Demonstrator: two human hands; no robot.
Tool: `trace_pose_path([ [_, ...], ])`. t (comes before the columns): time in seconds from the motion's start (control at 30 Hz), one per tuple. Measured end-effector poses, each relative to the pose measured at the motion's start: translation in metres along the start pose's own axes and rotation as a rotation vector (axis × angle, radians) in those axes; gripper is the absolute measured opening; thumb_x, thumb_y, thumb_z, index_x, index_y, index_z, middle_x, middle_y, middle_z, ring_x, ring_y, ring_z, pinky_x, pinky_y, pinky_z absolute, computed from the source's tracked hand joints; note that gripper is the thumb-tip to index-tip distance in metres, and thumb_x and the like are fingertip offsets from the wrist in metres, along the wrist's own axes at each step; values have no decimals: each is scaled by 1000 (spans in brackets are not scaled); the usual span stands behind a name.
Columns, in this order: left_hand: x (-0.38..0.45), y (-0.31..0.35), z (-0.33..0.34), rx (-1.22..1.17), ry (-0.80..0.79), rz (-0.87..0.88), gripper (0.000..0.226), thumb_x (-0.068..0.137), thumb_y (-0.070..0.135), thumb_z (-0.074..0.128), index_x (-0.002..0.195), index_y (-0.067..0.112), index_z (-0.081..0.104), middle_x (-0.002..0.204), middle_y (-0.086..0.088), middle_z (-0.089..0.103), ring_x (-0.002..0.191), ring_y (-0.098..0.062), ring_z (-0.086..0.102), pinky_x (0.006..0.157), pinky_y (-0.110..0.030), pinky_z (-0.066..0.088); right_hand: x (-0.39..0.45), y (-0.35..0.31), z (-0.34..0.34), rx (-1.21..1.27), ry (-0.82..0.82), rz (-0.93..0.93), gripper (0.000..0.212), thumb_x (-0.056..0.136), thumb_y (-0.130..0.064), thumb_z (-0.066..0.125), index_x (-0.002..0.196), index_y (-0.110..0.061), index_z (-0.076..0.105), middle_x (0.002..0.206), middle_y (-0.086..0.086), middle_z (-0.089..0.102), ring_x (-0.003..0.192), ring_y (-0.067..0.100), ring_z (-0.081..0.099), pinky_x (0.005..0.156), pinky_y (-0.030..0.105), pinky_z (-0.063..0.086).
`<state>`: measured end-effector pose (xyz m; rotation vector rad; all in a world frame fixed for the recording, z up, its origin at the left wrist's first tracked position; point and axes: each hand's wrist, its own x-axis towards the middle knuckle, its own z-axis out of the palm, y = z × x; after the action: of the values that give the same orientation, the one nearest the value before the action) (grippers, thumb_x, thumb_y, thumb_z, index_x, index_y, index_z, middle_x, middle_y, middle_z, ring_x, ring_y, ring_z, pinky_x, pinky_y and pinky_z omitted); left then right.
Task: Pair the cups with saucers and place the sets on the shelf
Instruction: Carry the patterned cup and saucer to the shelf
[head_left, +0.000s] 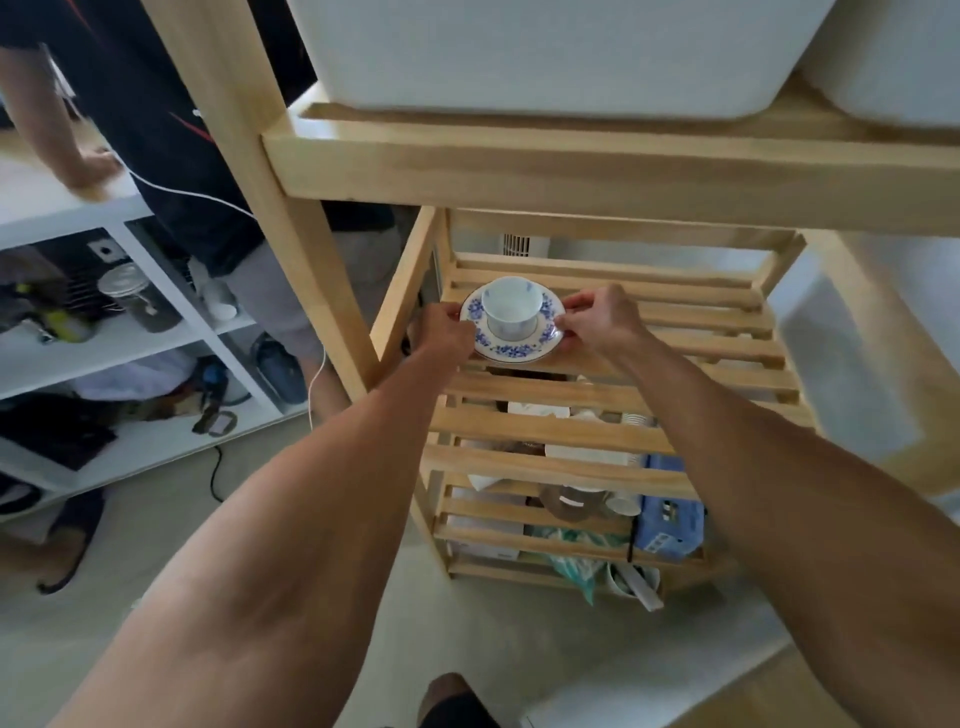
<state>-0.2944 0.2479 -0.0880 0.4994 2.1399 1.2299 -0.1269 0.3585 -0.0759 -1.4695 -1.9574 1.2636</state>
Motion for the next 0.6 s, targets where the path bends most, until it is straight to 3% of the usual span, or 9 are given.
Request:
trace_pose_path([
  [0.1, -4, 10, 0, 57, 53, 27, 42, 98, 8, 61, 140, 11, 63, 136, -10, 68, 116, -29, 71, 92, -40, 63, 11, -1, 4, 43, -28, 13, 25, 92, -5, 79, 117, -2, 73, 110, 14, 77, 85, 22, 79, 67, 28, 66],
  [0.17, 0, 13, 1, 104, 77, 52, 40, 100, 13, 61, 139, 13, 65, 136, -9, 67, 121, -28, 68, 92, -35, 61, 18, -2, 4, 66, -35, 17, 13, 92, -2, 78, 104, -7, 74, 110, 15, 77, 87, 26, 80, 71, 33, 67],
  [0.27, 7, 16, 2, 86, 69, 52, 39, 99, 12, 62, 137, 12, 67, 134, -7, 69, 120, -28, 68, 92, -34, 60, 25, -5, 5, 102, -39, 35, 18, 92, 1, 77, 88, -16, 70, 107, 15, 79, 82, 27, 81, 75, 39, 68],
  [0.33, 11, 18, 2, 94, 50, 47, 38, 98, 12, 61, 136, 12, 67, 134, -8, 70, 118, -28, 70, 94, -39, 61, 30, -5, 7, 114, -36, 41, 13, 93, -1, 77, 99, -11, 73, 107, 15, 79, 81, 26, 82, 76, 41, 69],
  [0.43, 20, 21, 2, 72, 29, 48, 39, 100, 10, 60, 139, 11, 64, 136, -9, 69, 119, -29, 70, 96, -43, 60, 35, -4, 10, 109, -22, 33, 26, 94, -5, 77, 119, -6, 73, 110, 13, 79, 81, 22, 82, 71, 34, 68],
  [0.5, 20, 22, 2, 55, 36, 43, 41, 101, 11, 62, 142, 12, 60, 138, -9, 68, 121, -29, 69, 95, -39, 60, 38, -3, 11, 104, -17, 21, 30, 94, -7, 77, 123, -6, 71, 111, 12, 79, 81, 20, 81, 65, 28, 66],
  [0.6, 23, 17, 4, 60, 61, 64, 44, 101, 13, 61, 145, 14, 56, 140, -9, 67, 124, -27, 67, 91, -36, 58, 37, 0, 12, 149, -2, 32, 34, 94, -12, 79, 126, -6, 68, 114, 13, 78, 85, 23, 81, 72, 35, 68],
])
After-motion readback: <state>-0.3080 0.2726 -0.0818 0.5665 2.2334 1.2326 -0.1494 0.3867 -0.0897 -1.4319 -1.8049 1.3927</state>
